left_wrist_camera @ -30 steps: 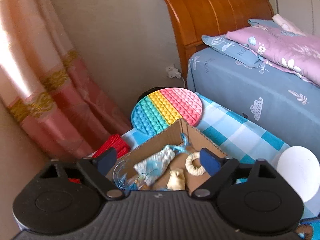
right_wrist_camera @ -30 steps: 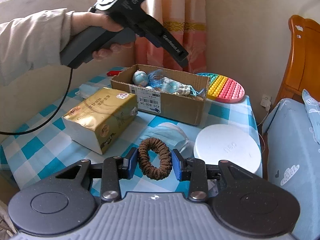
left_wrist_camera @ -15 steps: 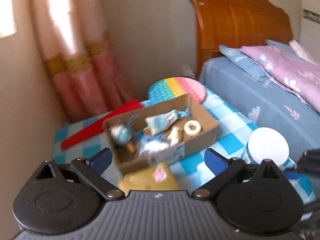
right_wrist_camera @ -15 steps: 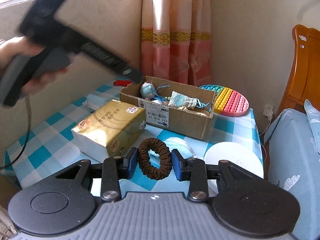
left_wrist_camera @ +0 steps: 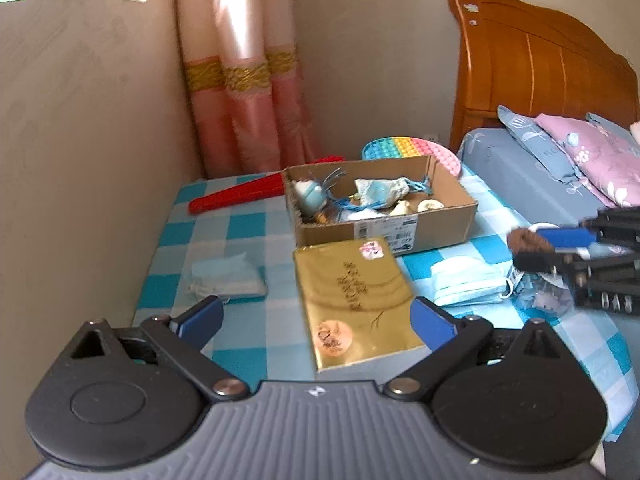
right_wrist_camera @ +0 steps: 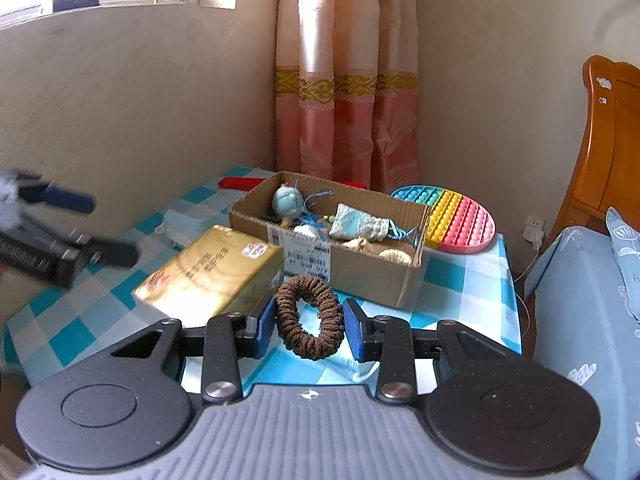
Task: Organize soft objects
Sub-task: 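Lower the brown hair tie into the box and open the right gripper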
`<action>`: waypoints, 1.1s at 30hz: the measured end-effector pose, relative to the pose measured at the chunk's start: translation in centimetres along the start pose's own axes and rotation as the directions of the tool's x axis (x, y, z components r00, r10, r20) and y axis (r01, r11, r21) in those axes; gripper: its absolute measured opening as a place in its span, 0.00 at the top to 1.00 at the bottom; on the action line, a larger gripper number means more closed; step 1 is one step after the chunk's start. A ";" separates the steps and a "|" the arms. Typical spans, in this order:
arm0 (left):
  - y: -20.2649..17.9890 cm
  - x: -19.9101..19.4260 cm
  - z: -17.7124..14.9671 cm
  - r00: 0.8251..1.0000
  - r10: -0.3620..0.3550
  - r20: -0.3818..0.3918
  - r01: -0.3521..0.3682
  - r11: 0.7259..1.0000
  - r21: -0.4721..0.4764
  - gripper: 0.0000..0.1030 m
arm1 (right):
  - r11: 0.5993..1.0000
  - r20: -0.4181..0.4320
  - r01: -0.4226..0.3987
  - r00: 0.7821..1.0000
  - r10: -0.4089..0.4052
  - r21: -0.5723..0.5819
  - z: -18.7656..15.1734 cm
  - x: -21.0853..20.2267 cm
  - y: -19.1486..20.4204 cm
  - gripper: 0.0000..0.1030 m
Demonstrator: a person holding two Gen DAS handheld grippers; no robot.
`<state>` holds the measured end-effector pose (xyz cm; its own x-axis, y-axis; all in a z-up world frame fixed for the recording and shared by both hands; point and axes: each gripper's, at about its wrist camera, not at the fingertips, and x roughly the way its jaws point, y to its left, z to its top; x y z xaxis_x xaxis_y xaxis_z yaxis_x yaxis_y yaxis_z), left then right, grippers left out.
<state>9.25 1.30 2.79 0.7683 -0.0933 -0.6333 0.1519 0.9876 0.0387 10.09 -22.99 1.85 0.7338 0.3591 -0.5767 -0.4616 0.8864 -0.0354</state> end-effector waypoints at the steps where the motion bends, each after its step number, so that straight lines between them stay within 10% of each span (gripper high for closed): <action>1: 0.1 0.0 -0.2 1.000 0.000 0.001 0.000 1.000 -0.002 0.03 | 1.000 0.001 0.002 1.000 -0.002 0.004 0.3 0.3 -0.2 0.60; 21: 1.3 1.2 -2.2 0.996 0.053 -0.069 -0.055 0.998 -0.032 0.03 | 0.998 -0.033 0.034 0.999 -0.036 -0.061 9.7 10.3 -2.5 0.60; 33: 2.6 1.4 -3.0 0.992 0.080 -0.097 -0.086 0.994 -0.067 0.03 | 0.994 -0.132 -0.102 0.987 0.094 -0.050 12.7 16.2 -0.6 0.58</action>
<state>8.87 4.12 -0.37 0.7138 -0.0016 -0.7003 0.0427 0.9982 0.0413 28.58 -14.00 2.87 0.6149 0.3993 -0.6800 -0.5581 0.8296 -0.0175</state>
